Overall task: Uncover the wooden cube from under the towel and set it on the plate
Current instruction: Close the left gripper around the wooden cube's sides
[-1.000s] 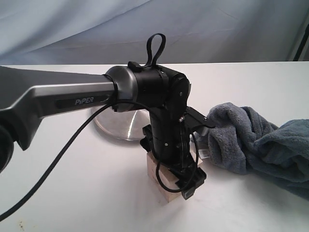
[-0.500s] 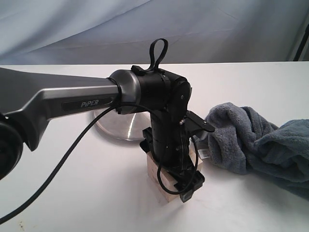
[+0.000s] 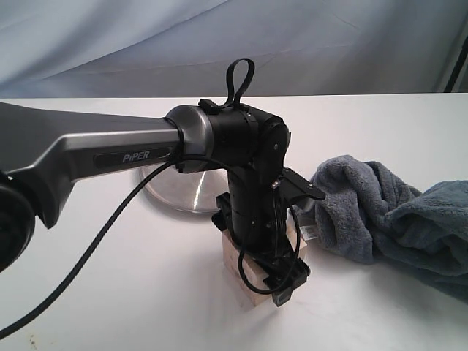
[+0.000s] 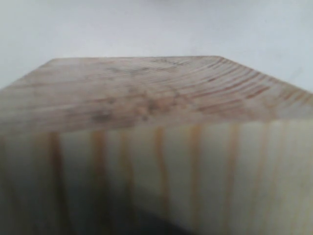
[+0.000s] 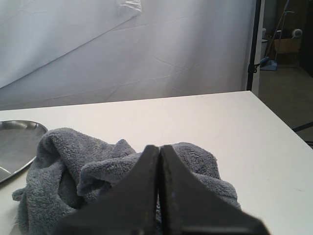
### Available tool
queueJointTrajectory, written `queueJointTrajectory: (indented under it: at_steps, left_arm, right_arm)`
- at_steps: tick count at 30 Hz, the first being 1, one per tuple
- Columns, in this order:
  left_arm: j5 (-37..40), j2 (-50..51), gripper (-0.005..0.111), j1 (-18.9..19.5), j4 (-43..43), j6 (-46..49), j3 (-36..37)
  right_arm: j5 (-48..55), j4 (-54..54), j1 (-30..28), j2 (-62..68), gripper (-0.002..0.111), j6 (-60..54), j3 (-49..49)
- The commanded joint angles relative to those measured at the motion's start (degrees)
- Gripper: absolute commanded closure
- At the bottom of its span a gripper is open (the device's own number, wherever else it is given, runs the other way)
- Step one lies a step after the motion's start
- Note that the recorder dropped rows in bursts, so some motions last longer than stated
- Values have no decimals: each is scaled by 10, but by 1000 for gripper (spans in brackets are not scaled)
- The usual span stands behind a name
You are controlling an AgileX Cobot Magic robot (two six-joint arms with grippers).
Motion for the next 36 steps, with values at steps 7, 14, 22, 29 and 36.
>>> queueJointTrajectory:
  at_steps: [7, 14, 22, 29, 36]
  left_arm:
    - [8, 14, 5, -2, -5, 8, 4]
    - [7, 14, 78, -2, 1, 8, 4]
    - [-1, 14, 90, -2, 1, 8, 4]
    - [3, 10, 90, -2, 2, 5, 4]
    - [4, -7, 91, -2, 34, -45, 3]
  right_arm:
    - [7, 3, 0, -4, 105, 2, 1]
    - [7, 3, 0, -4, 105, 2, 1]
    - [7, 3, 0, -4, 105, 2, 1]
    - [7, 3, 0, -4, 105, 2, 1]
    - [7, 3, 0, -4, 105, 2, 1]
